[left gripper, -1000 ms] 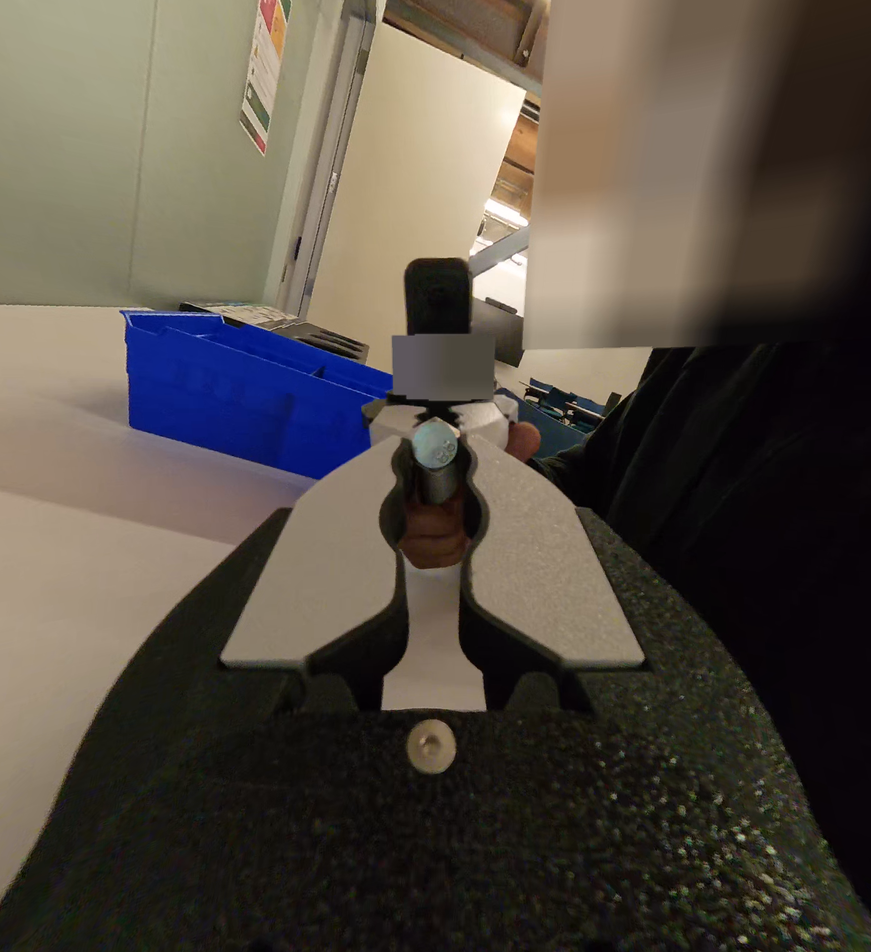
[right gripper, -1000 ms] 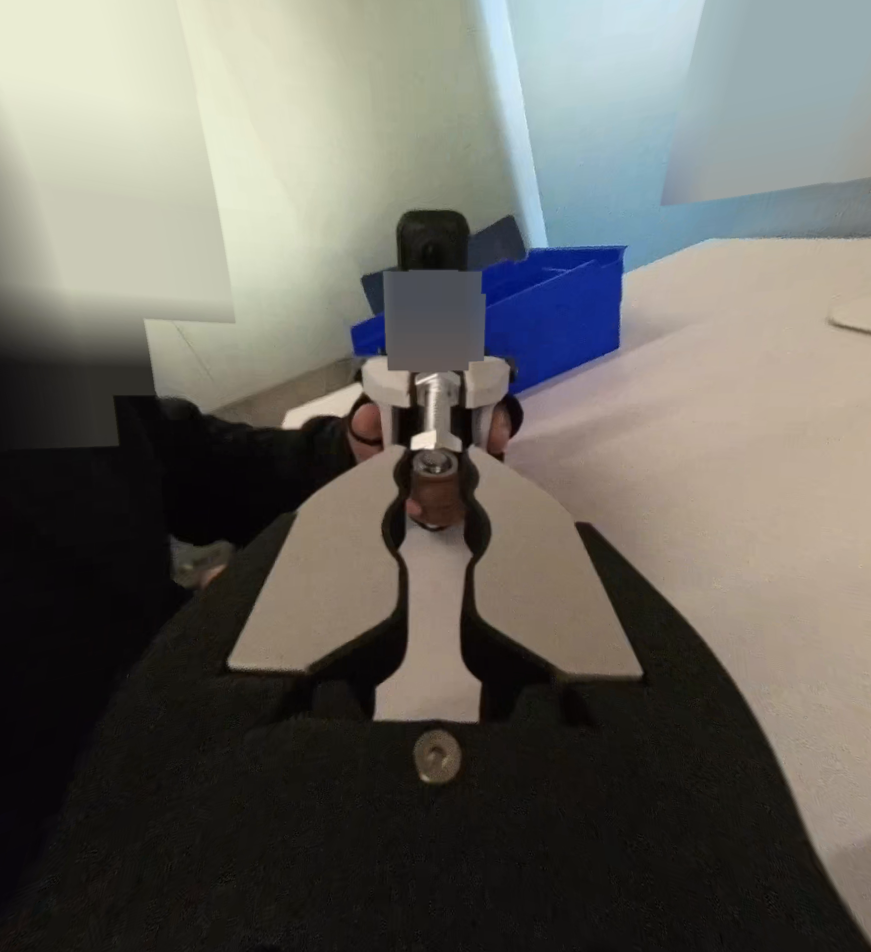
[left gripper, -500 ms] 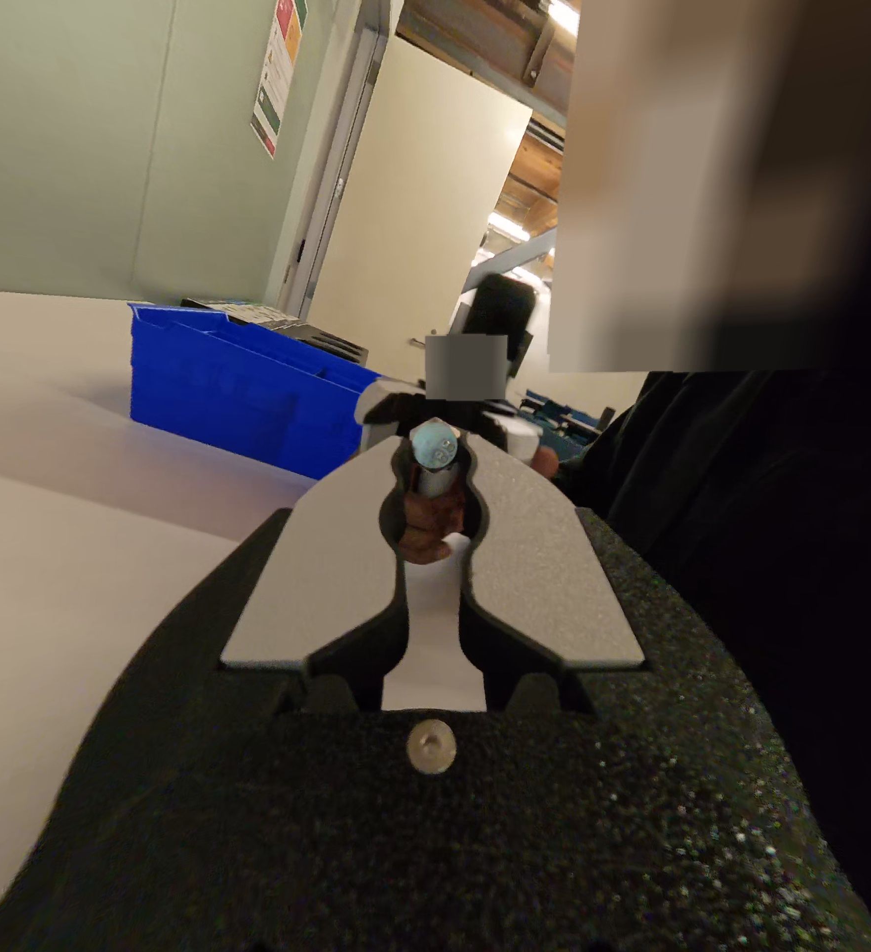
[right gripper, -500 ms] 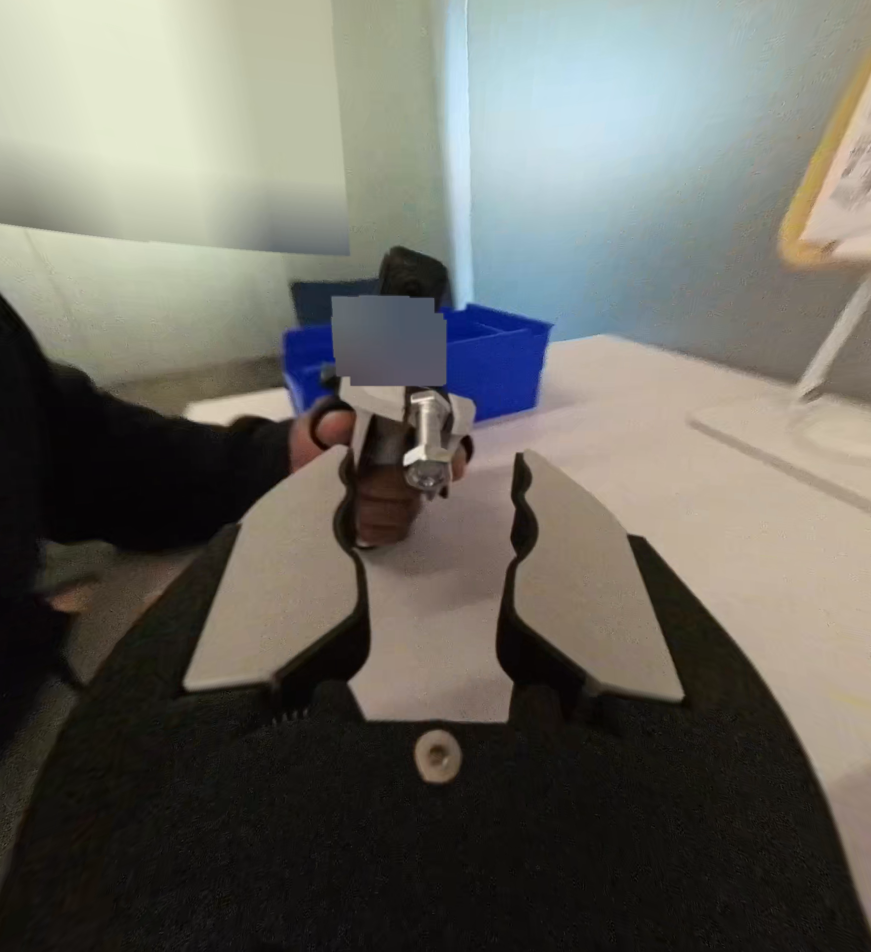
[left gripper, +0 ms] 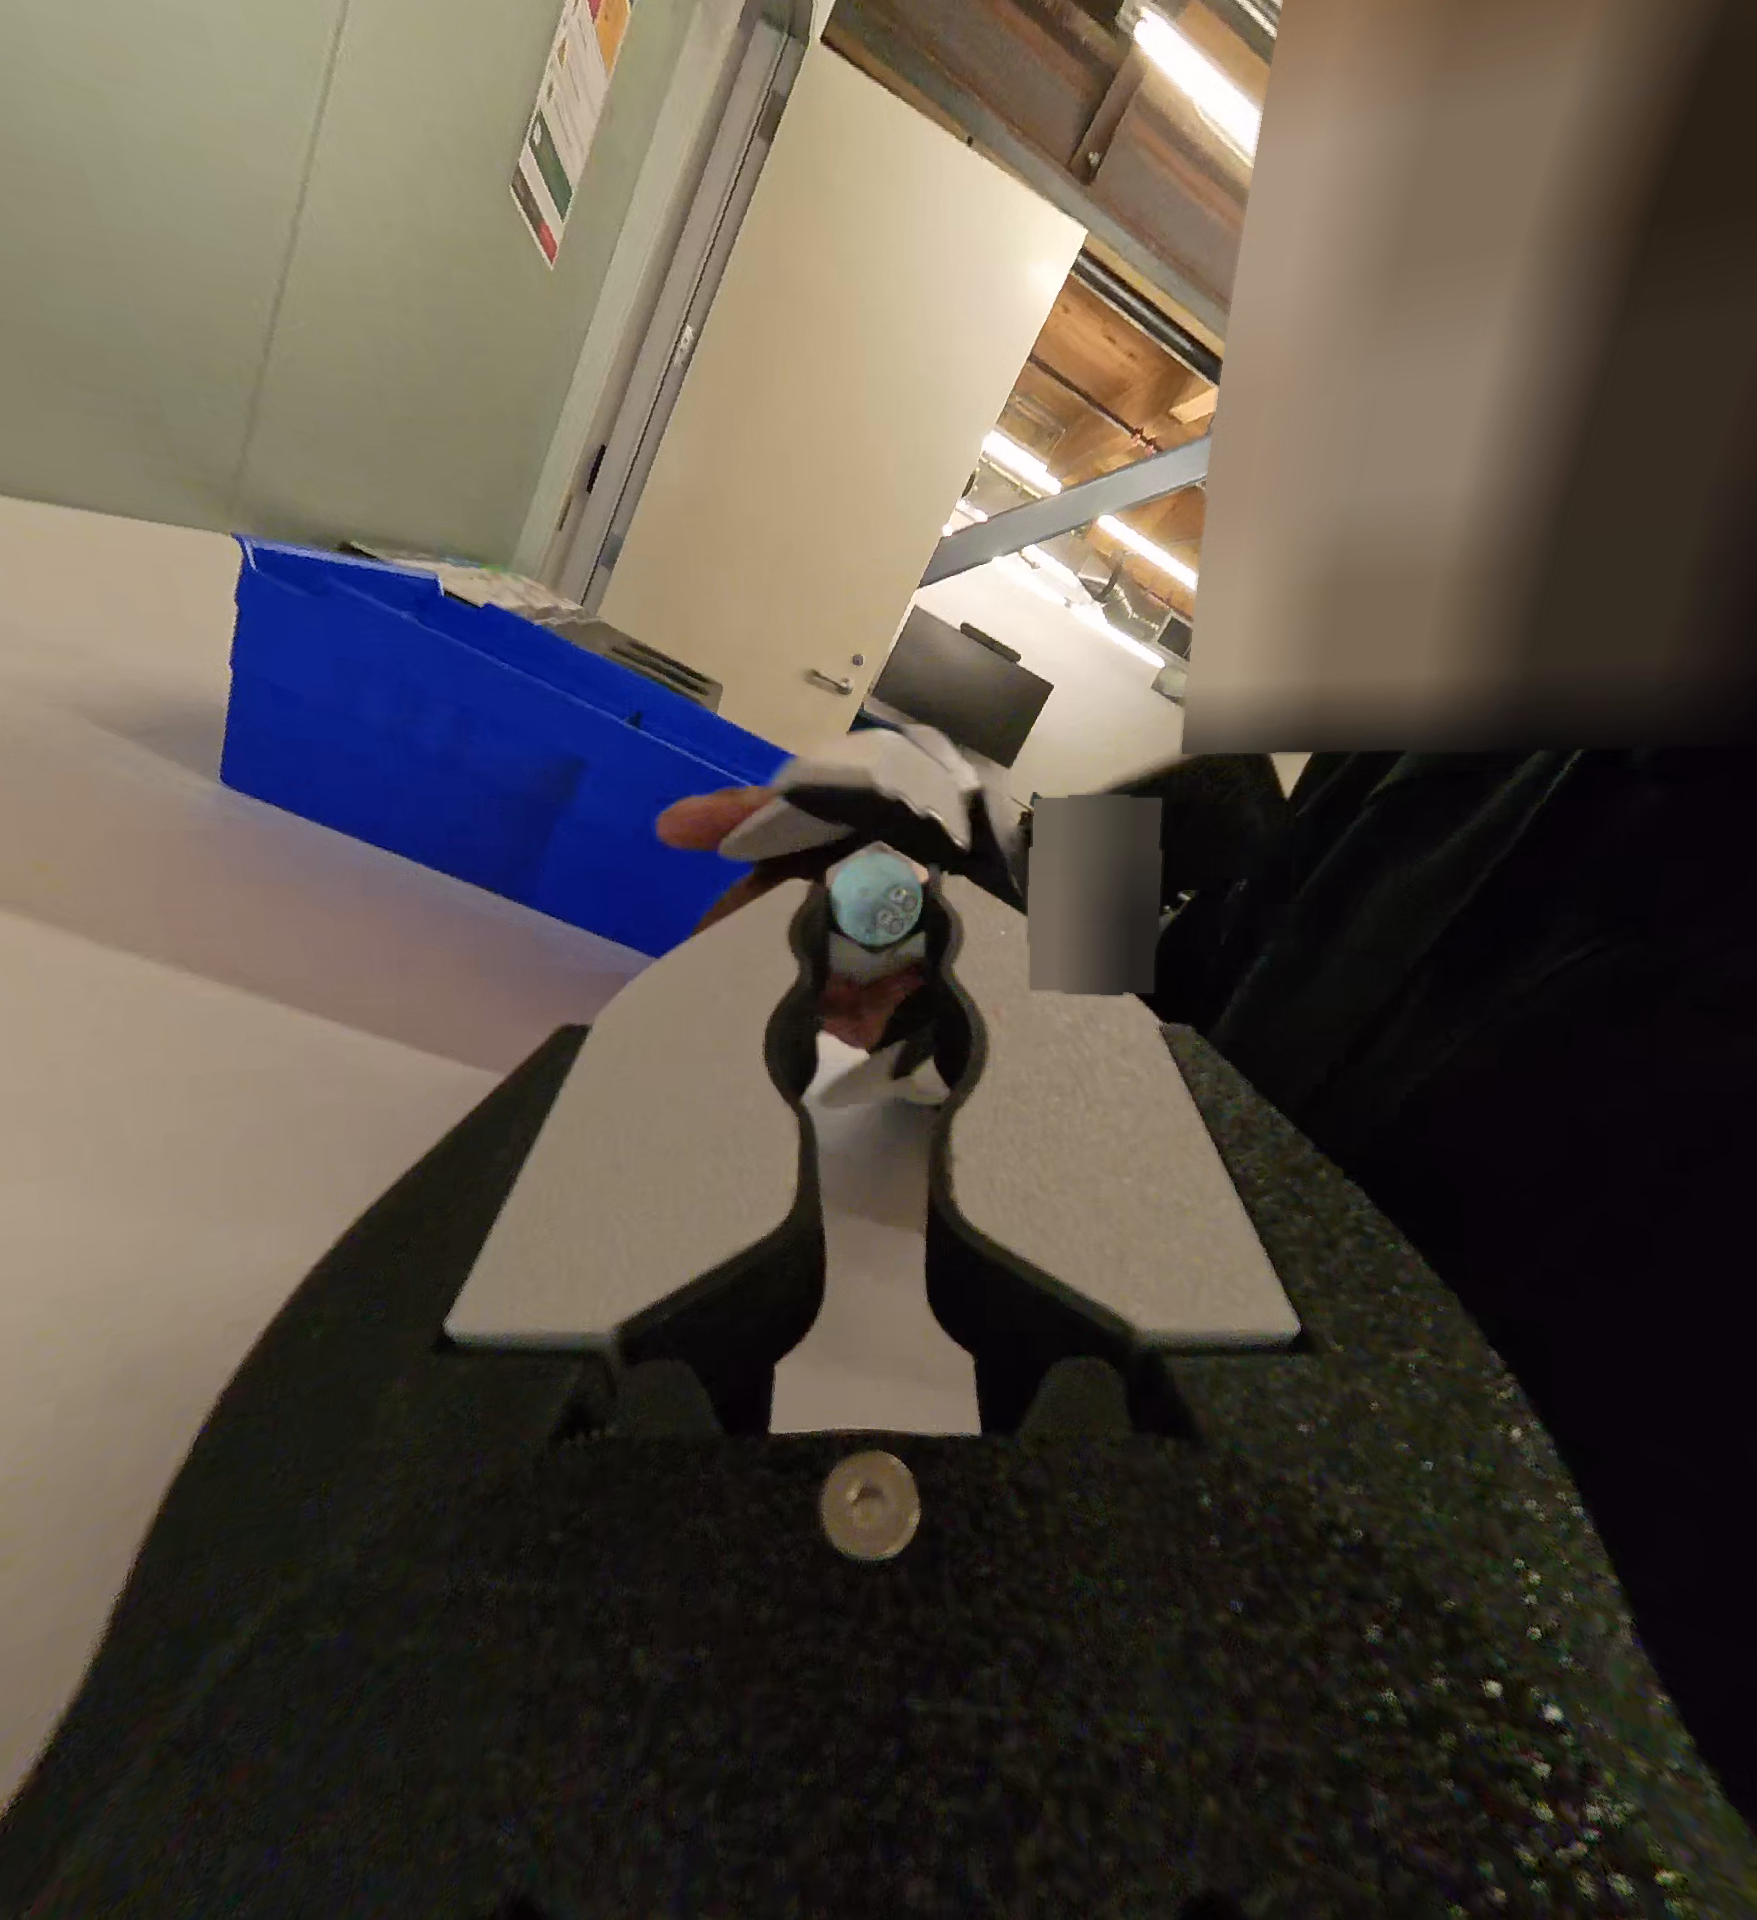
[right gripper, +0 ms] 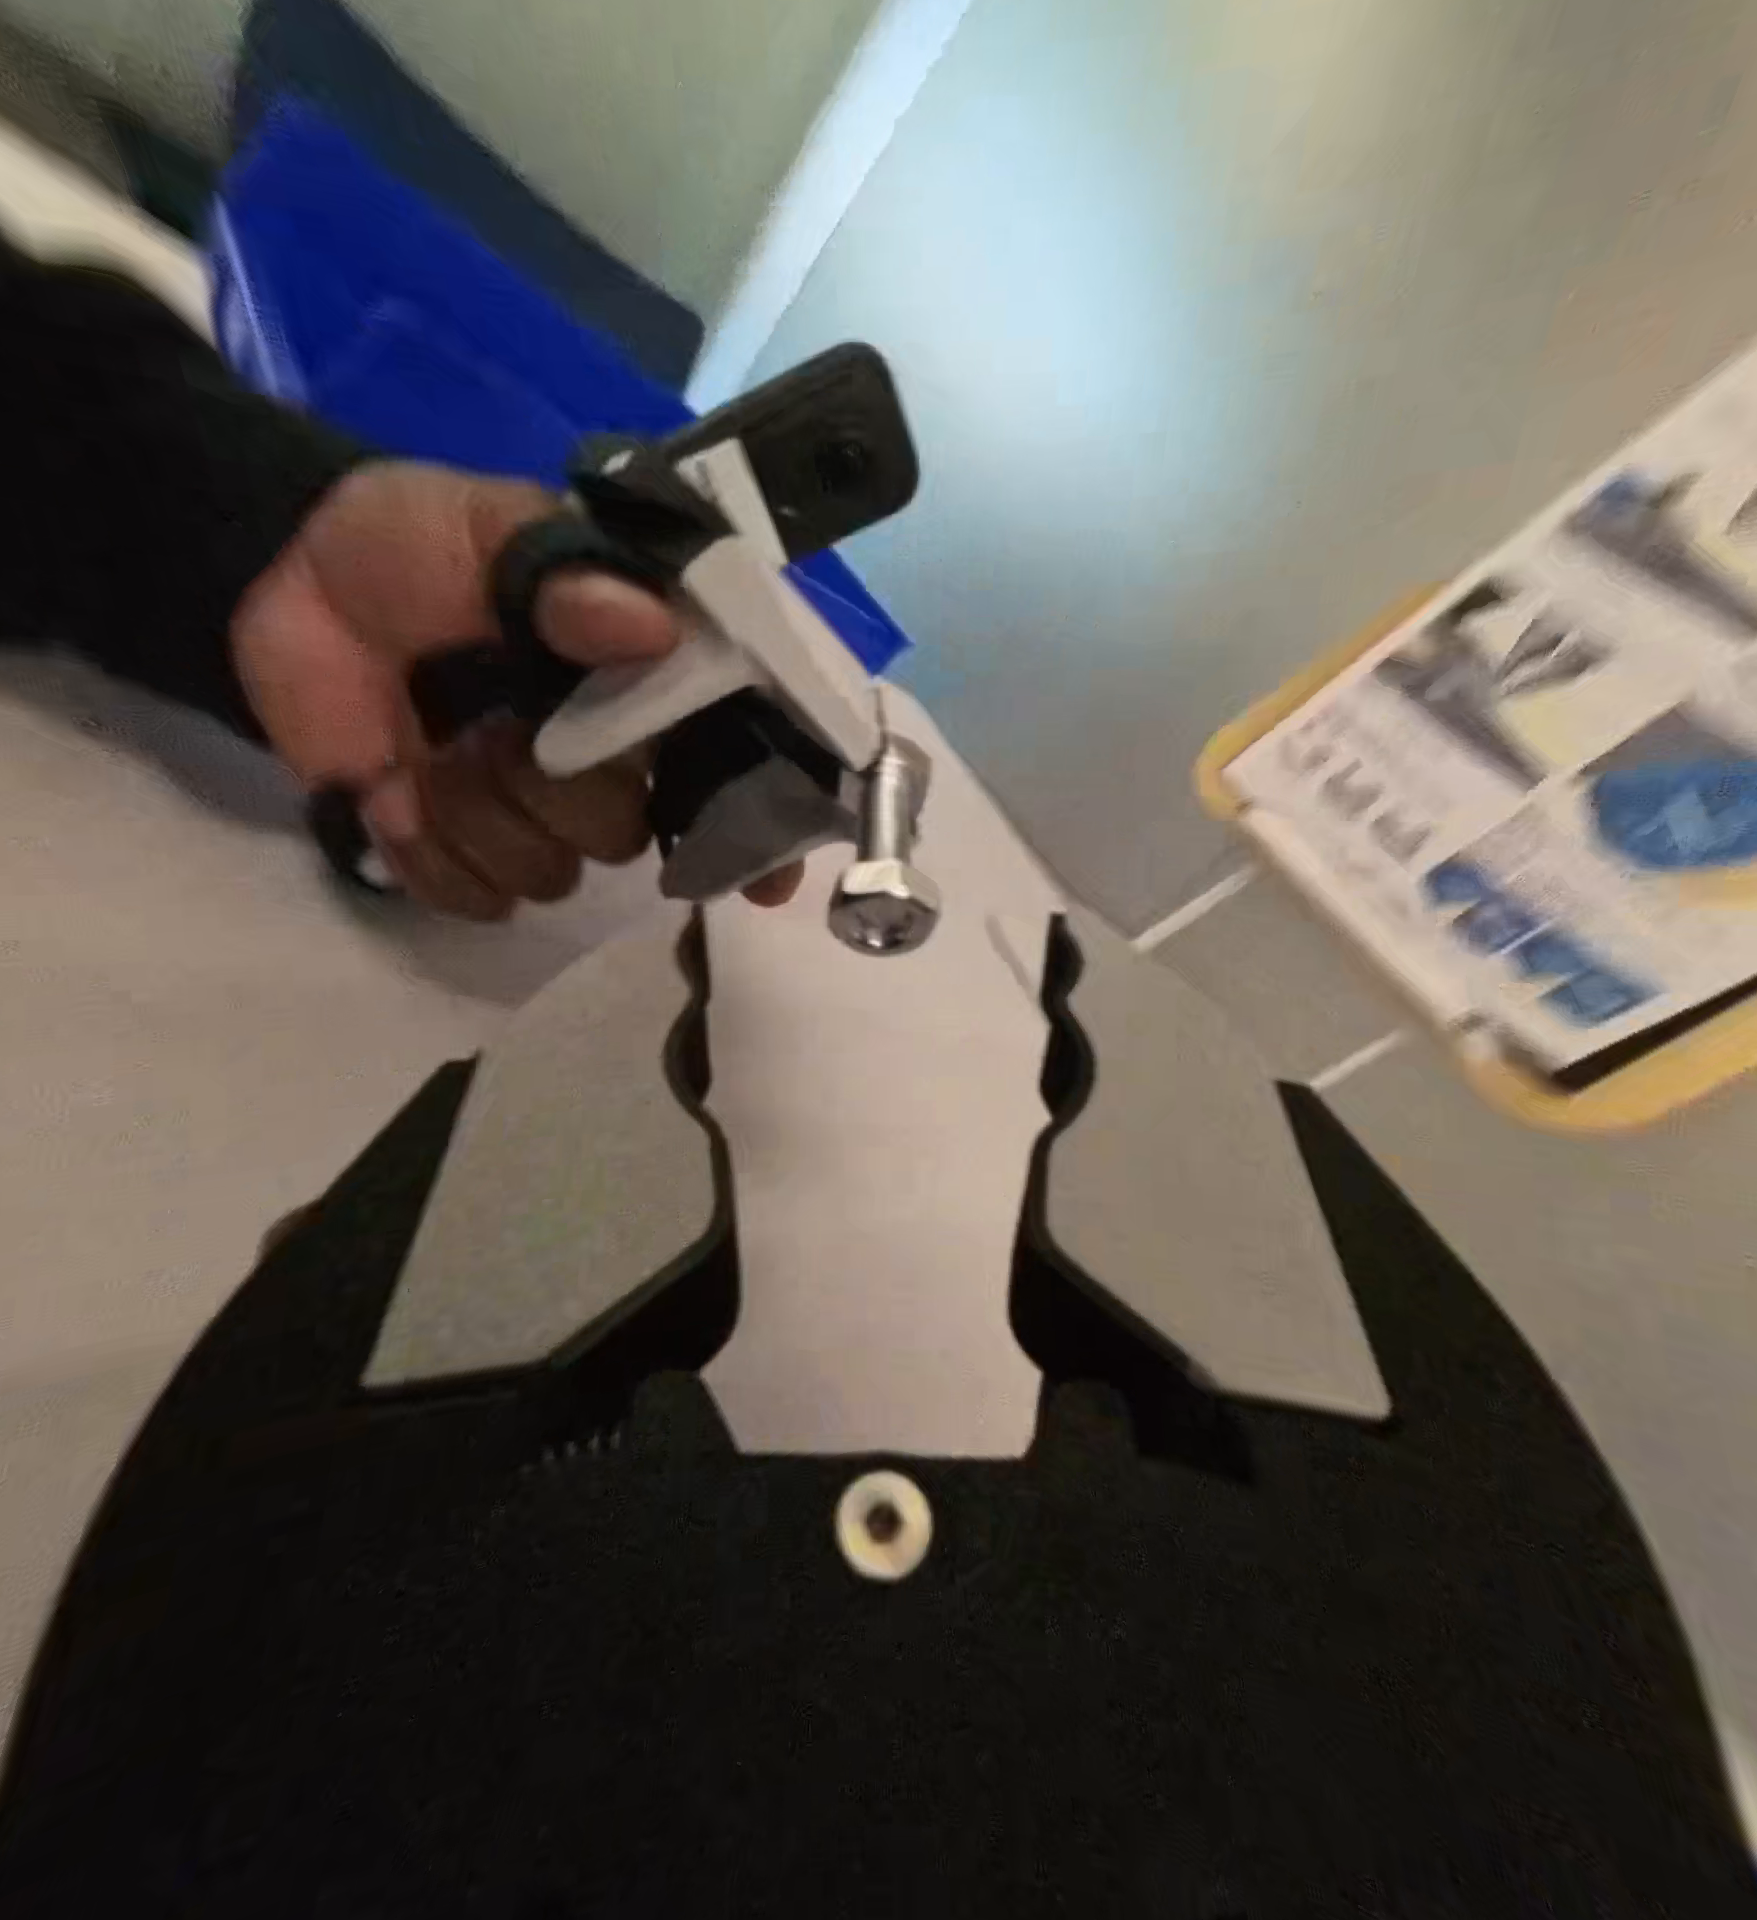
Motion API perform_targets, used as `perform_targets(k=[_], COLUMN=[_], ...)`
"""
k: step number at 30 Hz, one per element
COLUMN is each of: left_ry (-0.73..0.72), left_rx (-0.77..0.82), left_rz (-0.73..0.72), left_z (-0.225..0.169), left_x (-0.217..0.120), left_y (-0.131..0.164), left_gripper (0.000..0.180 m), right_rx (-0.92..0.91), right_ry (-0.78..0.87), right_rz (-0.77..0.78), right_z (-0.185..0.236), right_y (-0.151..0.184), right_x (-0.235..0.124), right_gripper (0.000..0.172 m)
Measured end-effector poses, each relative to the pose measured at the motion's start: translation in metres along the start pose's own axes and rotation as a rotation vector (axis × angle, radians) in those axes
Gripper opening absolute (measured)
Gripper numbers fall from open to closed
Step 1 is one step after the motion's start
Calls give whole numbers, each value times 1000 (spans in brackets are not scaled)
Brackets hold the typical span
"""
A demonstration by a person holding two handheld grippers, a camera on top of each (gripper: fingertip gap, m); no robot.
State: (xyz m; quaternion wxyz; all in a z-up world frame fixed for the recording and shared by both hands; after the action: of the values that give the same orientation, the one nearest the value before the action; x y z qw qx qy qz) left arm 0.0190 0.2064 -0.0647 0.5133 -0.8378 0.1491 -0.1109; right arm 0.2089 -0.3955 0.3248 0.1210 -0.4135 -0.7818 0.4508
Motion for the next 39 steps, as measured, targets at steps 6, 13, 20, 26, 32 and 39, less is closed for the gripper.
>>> perform_targets(k=[6,13,20,26,32,39], left_ry=[-31,-12,34,-2,-42,-15], left_rx=[96,12,-115,-29,99,-30], left_rz=[13,35,24,-15,28,39], left_z=[-5,-3,2,0,-6,1], left_x=[-1,1,5,-2,-1,1], left_y=[-3,0,4,-1,-2,2], left_gripper=[16,16,17,16,16,17], right_rx=[839,251,-443,297,913,76], right_ry=[-495,-186,215,-156,-573,-85], right_rz=[-95,-39,0,-39,-102,18], right_z=[-18,-5,9,-8,-15,0], right_y=[8,3,2,-2,10,2], right_x=[7,1,-4,-2,5,-3], right_gripper=[47,18,18,52,25,18])
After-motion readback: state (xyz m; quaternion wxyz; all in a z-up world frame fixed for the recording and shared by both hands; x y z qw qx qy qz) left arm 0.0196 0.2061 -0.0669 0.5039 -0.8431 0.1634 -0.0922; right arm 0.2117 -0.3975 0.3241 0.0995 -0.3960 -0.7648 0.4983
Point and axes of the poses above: each gripper's, where its closed fingertips meet, x out along the fingers, y out of its underside, z = x × y across the jaws, the point moved 8 cm from there along -x, back along the fingers, and after that the axes turned 13 degrees about z, right-handed, at the moved point
